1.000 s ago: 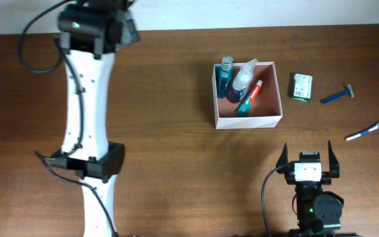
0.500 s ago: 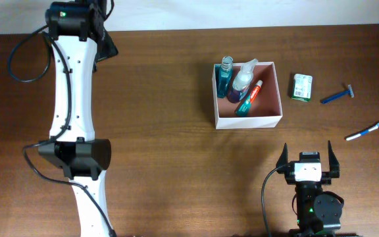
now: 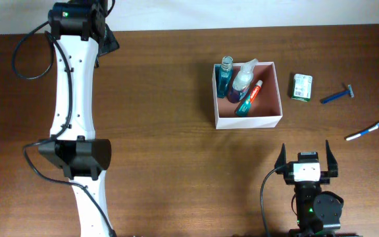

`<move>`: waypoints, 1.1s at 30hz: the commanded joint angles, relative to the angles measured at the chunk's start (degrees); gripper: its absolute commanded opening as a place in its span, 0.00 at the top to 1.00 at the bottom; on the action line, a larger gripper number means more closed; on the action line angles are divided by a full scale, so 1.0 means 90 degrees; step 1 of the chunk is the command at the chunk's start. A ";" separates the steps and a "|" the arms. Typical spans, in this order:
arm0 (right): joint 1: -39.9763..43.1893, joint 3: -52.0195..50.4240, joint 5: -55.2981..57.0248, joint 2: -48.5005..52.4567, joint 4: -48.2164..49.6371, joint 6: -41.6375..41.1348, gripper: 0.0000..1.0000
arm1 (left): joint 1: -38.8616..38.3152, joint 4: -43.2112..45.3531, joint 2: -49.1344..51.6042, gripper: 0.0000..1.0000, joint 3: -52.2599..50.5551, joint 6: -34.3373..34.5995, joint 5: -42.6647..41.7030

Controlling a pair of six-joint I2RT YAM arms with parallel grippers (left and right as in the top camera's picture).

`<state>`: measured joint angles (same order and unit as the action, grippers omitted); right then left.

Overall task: Pack container
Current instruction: 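Open the left gripper and retract the arm leftward, then reach the right gripper forward over the green soap bar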

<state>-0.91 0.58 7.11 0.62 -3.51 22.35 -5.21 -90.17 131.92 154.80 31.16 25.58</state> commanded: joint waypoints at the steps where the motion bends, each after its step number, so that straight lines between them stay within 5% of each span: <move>1: -0.0061 -0.0029 -0.0787 -0.0046 -0.0114 -0.0602 0.01 | 0.0015 0.0015 0.0068 0.01 -0.0019 0.0083 0.0126; 7: -0.0061 -0.0027 -0.1078 0.0012 -0.0017 -0.2730 0.01 | 0.0015 0.0015 0.0068 0.01 -0.0019 0.0083 0.0129; 11: -0.0058 0.0170 -0.1362 0.0012 0.0619 -0.2735 0.01 | 0.0015 0.0015 0.0068 0.01 -0.0019 0.0083 0.0126; 17: -0.0058 0.1637 -0.0041 0.0335 0.0508 -0.1712 0.01 | 0.0015 0.0015 0.0068 0.01 -0.0019 0.0080 0.0126; 23: -0.0058 0.3922 0.0170 0.2052 -0.1268 -0.1576 0.01 | 0.0015 0.0015 0.0068 0.01 -0.0019 0.0080 0.0129; 33: 0.0177 0.9185 0.0551 0.6817 -0.5831 -0.1865 0.01 | 0.0015 0.0015 0.0068 0.00 -0.0019 0.0083 0.0126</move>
<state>-0.60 72.58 12.78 51.77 -50.57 6.17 -5.21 -90.06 131.92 154.76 31.18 25.96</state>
